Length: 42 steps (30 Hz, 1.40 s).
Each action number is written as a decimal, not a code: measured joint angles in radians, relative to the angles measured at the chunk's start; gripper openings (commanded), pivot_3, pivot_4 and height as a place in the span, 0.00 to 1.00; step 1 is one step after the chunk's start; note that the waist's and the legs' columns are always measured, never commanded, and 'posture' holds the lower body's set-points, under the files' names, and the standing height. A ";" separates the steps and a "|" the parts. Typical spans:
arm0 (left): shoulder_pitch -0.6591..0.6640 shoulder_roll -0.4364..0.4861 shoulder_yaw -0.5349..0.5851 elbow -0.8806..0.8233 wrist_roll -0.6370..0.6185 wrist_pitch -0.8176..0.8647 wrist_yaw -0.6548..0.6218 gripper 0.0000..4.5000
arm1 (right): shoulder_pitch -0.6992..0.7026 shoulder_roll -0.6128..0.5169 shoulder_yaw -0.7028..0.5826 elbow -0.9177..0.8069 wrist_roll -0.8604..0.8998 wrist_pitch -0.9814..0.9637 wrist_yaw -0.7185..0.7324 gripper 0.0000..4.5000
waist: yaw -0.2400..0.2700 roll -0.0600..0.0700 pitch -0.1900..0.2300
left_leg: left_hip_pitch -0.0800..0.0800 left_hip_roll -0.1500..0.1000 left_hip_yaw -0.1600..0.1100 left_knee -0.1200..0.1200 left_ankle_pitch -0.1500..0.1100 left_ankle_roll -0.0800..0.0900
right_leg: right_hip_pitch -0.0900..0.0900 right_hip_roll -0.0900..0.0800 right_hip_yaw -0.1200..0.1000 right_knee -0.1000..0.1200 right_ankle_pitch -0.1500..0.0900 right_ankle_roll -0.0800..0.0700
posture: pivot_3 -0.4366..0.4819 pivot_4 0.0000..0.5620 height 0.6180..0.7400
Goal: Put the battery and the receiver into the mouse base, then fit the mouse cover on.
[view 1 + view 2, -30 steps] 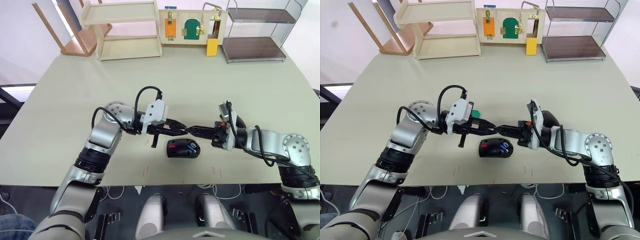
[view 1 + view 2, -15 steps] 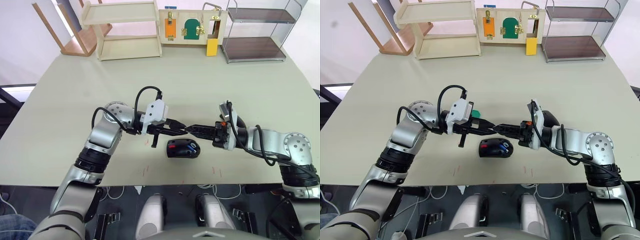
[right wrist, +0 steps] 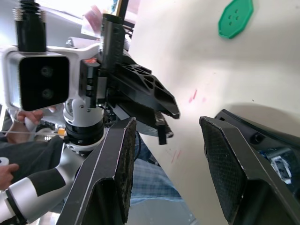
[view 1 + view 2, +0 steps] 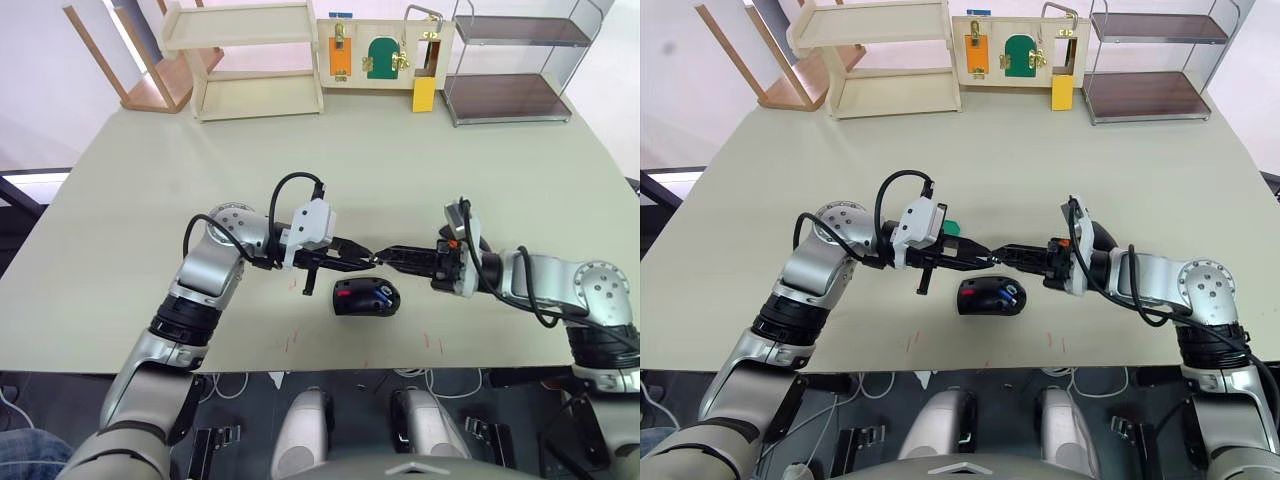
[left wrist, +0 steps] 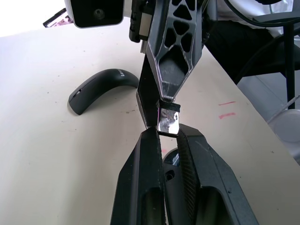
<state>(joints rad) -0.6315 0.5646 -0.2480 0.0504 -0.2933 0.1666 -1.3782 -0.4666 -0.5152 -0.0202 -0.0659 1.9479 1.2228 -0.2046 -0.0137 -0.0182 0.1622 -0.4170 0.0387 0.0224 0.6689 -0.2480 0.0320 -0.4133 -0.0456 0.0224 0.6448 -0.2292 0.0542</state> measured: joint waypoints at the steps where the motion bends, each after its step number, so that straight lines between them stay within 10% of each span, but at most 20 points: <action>1: 0.000 0.000 0.000 0.000 0.000 0.000 0.000 0.00 | 0.000 0.000 0.000 0.000 0.000 0.000 0.001 0.50 | 0.000 0.000 0.000 | 0.000 0.000 0.000 0.000 0.000 0.000 | 0.000 0.000 0.000 0.000 0.000 0.000 | 0.48 0.27 1.00; 32: 0.000 -0.001 0.000 0.000 0.015 0.002 0.001 0.00 | 0.001 -0.008 0.009 -0.034 0.000 -0.004 0.001 0.50 | 0.000 0.000 0.000 | 0.000 0.000 0.000 0.000 0.000 0.000 | 0.000 0.000 0.000 0.000 0.000 0.000 | 0.48 0.27 1.00; 37: 0.000 -0.001 0.000 0.000 0.015 0.003 0.007 0.00 | 0.001 -0.008 0.009 -0.034 0.000 -0.004 0.001 0.15 | 0.000 0.000 0.000 | 0.000 0.000 0.000 0.000 0.000 0.000 | 0.000 0.000 0.000 0.000 0.000 0.000 | 0.48 0.27 1.00; 42: 0.000 -0.001 0.000 0.000 0.014 0.003 0.006 0.00 | 0.001 -0.015 0.013 -0.032 -0.005 -0.005 -0.005 0.03 | 0.000 0.000 0.000 | 0.000 0.000 0.000 0.000 0.000 0.000 | 0.000 0.000 0.000 0.000 0.000 0.000 | 0.48 0.27 1.00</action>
<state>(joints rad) -0.6314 0.5631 -0.2480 0.0499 -0.2797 0.1697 -1.3726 -0.4651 -0.5303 -0.0074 -0.0982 1.9424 1.2178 -0.2097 -0.0136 -0.0182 0.1622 -0.4172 0.0388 0.0222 0.6689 -0.2480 0.0320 -0.4133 -0.0456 0.0223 0.6445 -0.2292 0.0542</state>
